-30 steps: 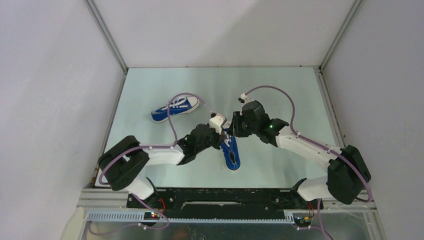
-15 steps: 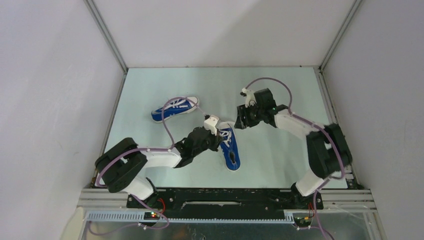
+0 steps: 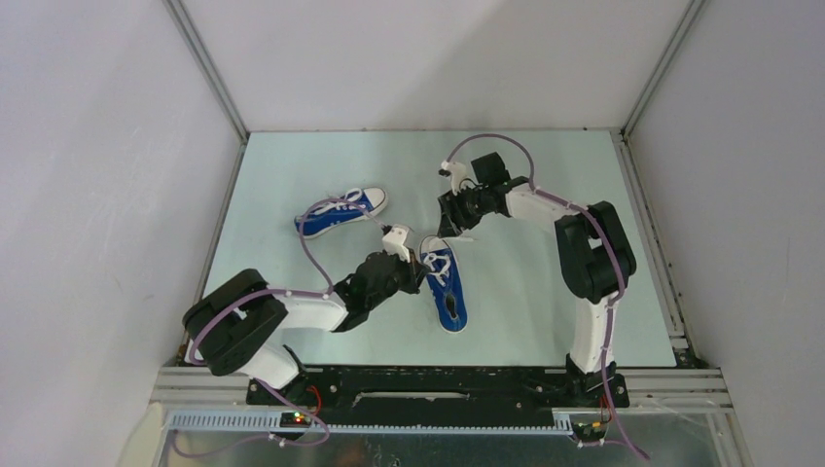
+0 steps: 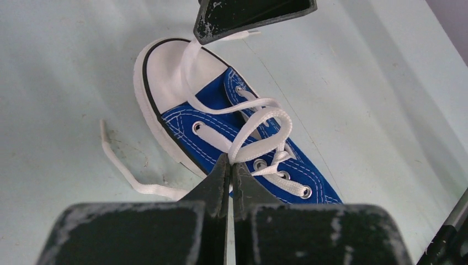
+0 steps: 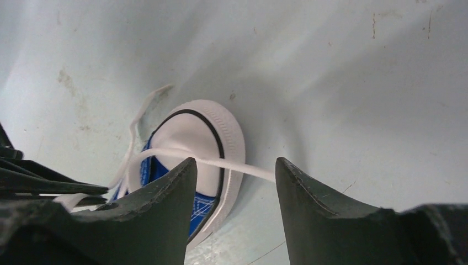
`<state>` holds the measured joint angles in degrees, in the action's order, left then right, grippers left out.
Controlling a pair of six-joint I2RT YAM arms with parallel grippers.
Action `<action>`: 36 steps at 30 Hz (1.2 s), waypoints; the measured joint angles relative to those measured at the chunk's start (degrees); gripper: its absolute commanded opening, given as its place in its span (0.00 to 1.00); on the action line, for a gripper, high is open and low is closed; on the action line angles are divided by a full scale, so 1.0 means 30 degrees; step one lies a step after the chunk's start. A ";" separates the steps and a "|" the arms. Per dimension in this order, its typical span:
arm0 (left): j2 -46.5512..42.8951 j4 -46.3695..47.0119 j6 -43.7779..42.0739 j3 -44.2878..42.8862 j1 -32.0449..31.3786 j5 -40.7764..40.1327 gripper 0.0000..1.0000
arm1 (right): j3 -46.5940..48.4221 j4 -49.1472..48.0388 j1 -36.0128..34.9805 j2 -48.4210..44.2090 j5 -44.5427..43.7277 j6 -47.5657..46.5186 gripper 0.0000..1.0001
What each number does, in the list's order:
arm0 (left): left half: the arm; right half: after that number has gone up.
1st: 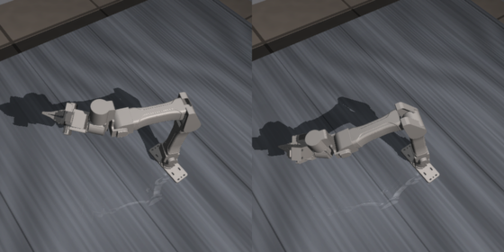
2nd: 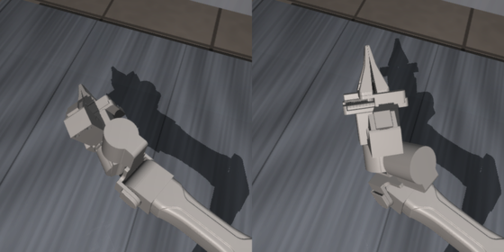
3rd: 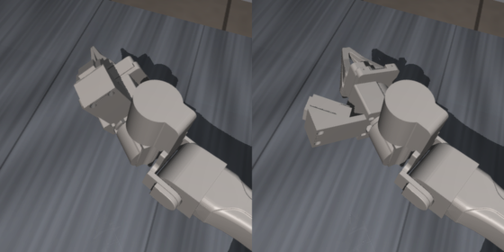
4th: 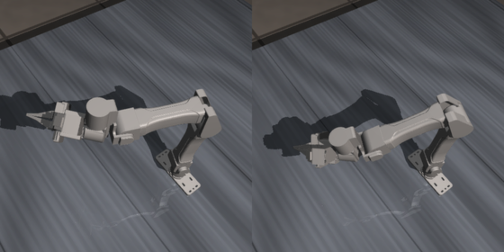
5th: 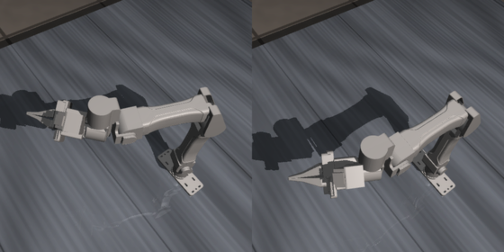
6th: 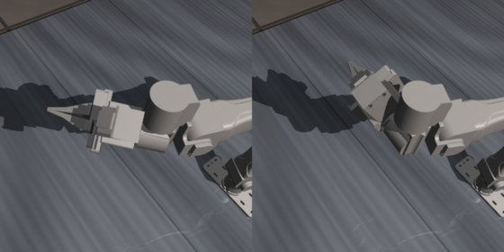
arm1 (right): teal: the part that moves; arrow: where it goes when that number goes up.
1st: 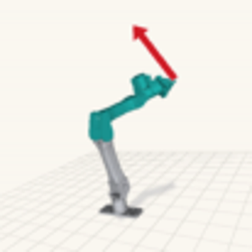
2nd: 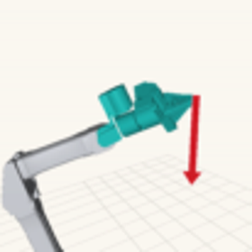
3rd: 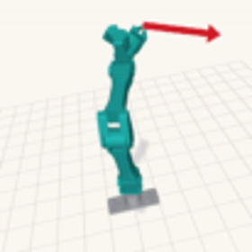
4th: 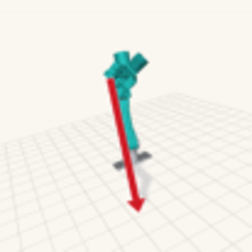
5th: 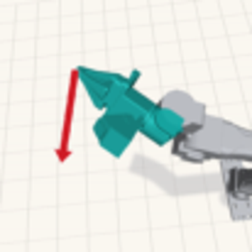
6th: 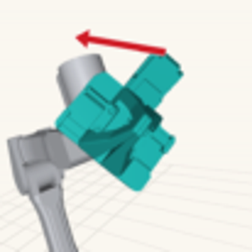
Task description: Tie the shoes
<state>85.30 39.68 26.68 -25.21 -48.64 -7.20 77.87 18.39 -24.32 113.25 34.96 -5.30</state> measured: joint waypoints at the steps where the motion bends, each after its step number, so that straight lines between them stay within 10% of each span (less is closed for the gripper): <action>1: -0.0058 0.0066 0.0109 0.0109 0.0066 -0.0022 0.00 | 0.0189 0.0117 -0.0044 0.0204 0.0000 -0.0175 0.56; 15: -0.0321 0.0597 0.0619 0.0408 0.0372 -0.0007 0.00 | 0.1851 0.1923 -0.0780 0.1647 0.0874 -0.2229 0.51; 25: -0.0321 0.0590 0.0612 0.0408 0.0415 0.0015 0.00 | 0.1610 0.1763 -0.0510 0.1581 0.1260 -0.1916 0.06; 36: -0.0182 0.0197 0.0423 0.0204 0.0510 0.0197 0.00 | 0.0379 0.1392 -0.0459 -0.0262 0.0444 -0.0729 0.01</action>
<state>84.75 40.27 27.94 -24.60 -47.11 -6.61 79.00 22.57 -25.69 112.46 36.29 -7.49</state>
